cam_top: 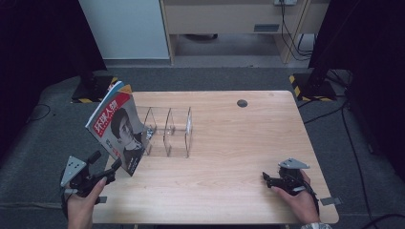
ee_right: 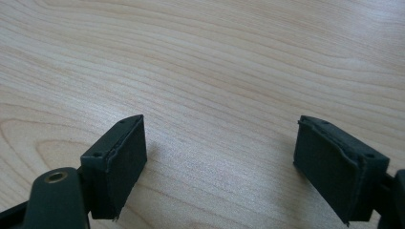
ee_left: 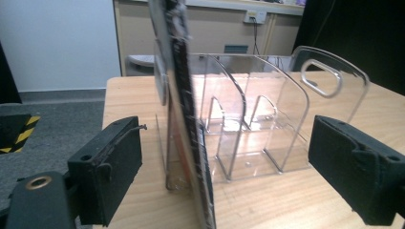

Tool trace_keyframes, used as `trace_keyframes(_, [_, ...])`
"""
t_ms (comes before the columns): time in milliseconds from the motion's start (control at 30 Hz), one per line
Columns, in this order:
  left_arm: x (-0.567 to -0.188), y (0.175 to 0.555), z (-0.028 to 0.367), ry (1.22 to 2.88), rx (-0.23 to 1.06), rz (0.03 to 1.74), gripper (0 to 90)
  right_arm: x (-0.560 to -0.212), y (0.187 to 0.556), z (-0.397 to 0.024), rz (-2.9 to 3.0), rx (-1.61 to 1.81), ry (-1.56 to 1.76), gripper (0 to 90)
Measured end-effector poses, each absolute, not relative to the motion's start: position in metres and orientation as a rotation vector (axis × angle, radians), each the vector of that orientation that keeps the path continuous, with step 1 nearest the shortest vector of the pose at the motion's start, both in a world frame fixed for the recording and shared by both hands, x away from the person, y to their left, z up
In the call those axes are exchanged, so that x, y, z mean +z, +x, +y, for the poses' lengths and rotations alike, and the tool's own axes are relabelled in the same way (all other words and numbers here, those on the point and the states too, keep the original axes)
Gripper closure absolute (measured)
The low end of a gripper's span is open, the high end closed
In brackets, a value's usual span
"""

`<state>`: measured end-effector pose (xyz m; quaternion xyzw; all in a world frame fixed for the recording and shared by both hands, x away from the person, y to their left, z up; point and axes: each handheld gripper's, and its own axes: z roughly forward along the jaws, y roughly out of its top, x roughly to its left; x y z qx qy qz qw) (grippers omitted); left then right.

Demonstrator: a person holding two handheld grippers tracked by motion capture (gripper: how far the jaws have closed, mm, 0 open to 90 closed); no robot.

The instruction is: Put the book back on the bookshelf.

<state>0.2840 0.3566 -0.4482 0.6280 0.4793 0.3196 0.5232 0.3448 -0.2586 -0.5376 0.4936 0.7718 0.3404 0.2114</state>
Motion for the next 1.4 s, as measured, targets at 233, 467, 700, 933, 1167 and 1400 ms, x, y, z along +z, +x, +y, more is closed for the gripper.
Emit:
trace_keyframes(233, [-0.451,0.277,0.350,1.521,0.735,1.125,10.4,-0.538,0.345,-0.259,2.147,0.947,1.367,18.5])
trace_keyframes(467, [-0.452,0.273,0.342,1.546,0.721,1.101,10.5,-0.538,0.345,-0.259,2.148,0.947,1.369,18.4])
trace_keyframes(700, [-0.453,0.276,0.329,1.584,0.688,1.073,10.5,-0.538,0.345,-0.259,2.149,0.948,1.366,18.3])
trace_keyframes(933, [-0.455,0.280,0.317,1.610,0.666,1.049,10.6,-0.538,0.345,-0.258,2.149,0.948,1.369,18.2])
trace_keyframes(1167, [-0.454,0.285,0.309,1.632,0.647,1.024,10.6,-0.538,0.345,-0.258,2.149,0.948,1.368,18.1])
trace_keyframes(1400, [-0.448,0.300,0.300,1.651,0.631,1.006,10.6,-0.538,0.345,-0.258,2.149,0.948,1.370,18.0])
